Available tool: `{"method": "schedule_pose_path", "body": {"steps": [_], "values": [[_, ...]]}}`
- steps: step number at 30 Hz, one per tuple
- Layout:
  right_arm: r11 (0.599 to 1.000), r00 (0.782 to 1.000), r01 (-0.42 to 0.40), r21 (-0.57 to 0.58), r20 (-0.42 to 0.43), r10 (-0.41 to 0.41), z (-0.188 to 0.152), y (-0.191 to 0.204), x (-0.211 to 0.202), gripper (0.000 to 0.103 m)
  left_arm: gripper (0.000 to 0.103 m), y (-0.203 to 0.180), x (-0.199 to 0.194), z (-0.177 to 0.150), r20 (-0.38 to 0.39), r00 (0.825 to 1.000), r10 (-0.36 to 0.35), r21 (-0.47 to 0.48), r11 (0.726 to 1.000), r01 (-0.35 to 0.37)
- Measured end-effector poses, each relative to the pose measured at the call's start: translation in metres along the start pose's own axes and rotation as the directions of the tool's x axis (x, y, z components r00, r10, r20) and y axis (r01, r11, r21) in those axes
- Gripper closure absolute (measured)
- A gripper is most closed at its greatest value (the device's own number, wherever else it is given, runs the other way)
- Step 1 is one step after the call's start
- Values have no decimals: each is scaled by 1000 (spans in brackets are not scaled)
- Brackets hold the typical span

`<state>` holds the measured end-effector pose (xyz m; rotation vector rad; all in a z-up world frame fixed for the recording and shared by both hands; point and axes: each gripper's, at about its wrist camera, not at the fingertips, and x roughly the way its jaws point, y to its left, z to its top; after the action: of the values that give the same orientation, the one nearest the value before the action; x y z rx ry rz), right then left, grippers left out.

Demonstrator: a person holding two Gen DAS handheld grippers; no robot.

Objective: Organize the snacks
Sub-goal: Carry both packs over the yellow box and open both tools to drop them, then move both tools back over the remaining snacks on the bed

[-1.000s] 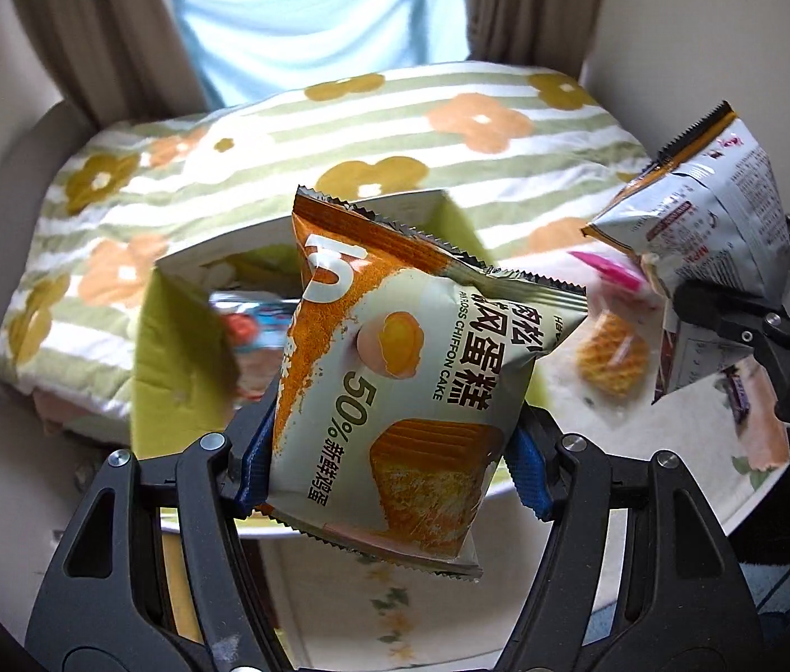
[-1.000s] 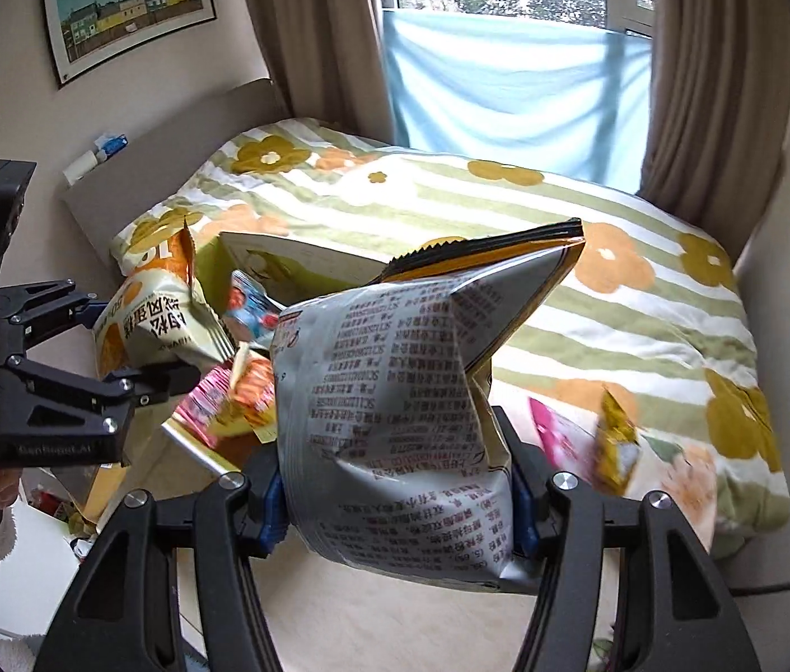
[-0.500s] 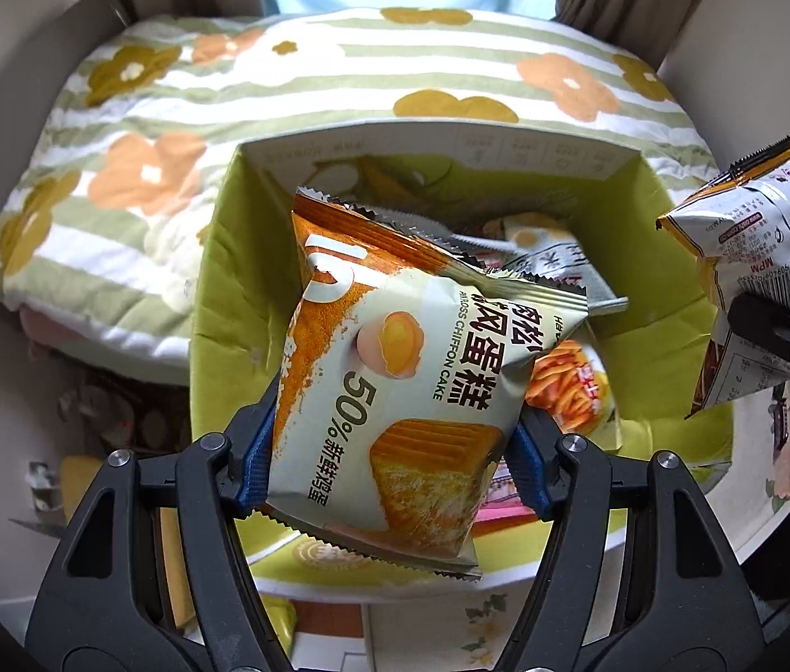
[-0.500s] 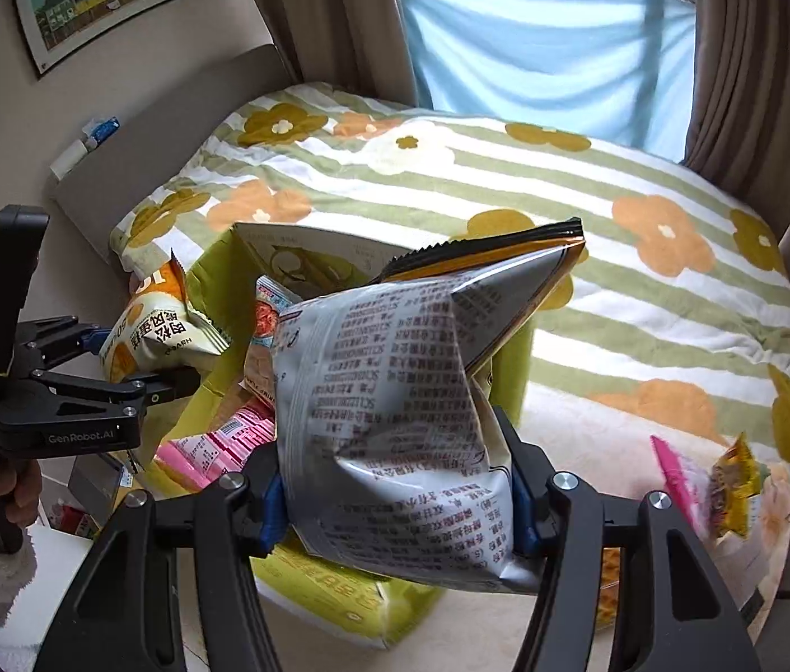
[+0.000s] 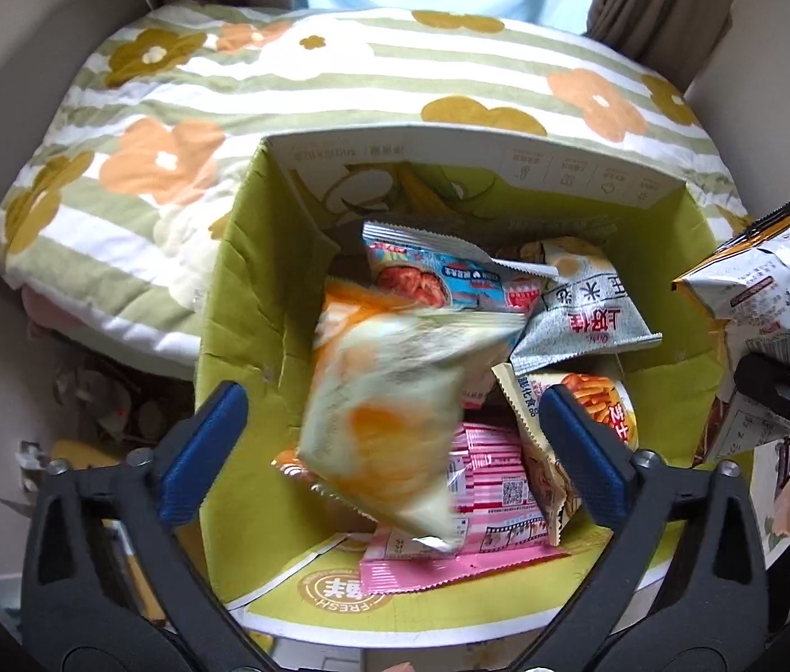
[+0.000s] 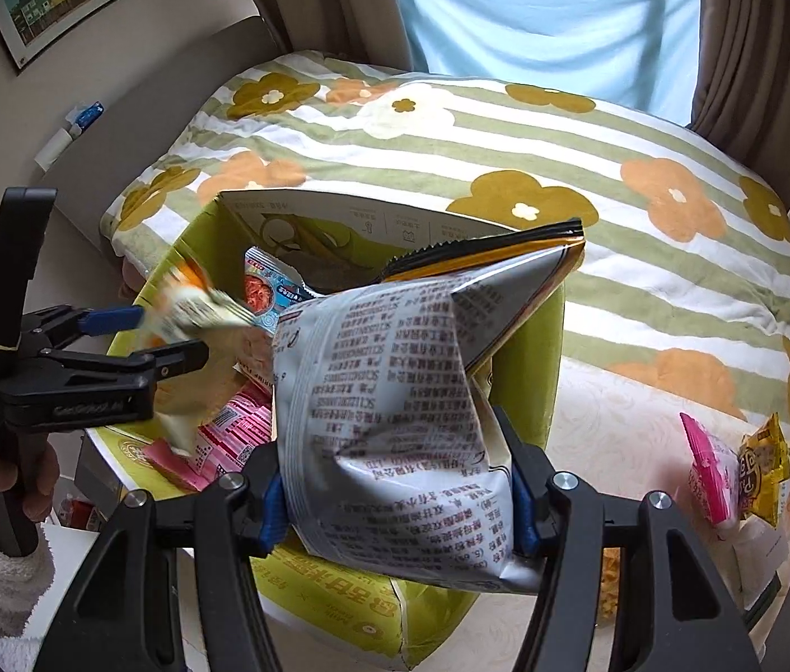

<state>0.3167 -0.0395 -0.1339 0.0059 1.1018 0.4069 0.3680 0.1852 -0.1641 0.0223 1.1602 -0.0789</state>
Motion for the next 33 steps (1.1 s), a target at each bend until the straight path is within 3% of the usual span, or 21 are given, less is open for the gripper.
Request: {"method": "schedule_pose_path", "body": {"steps": [3,12,13,16,17,20,33], "values": [[1000,1000,-16,6,-5,16,-1,-2,1,47,0,0,-4,-6,-5,1000,21,-8,1000,-21],[998,997,-68,18,-26,68,-6,0,14,44,0,-1,-13,-17,17,1000,-9,-45,999,10],[998,998,-61,16,-22,61,-6,2,15,39,0,-2,-13,-17,18,1000,-5,-40,999,6],[999,999,-36,10,21,35,-8,5,14,4,0,-4,-13,-20,14,1000,-6,-35,999,7],[1000,999,-26,4,36,26,-8,6,13,1,0,-5,-13,-21,12,1000,-8,-33,999,9],[1000,998,5,-15,66,-4,-13,8,9,1,0,-7,-11,-26,4,1000,-12,-30,999,12],[1000,997,-17,23,79,15,-24,7,-11,1,0,-10,-21,-40,9,1000,-18,0,1000,18]]}}
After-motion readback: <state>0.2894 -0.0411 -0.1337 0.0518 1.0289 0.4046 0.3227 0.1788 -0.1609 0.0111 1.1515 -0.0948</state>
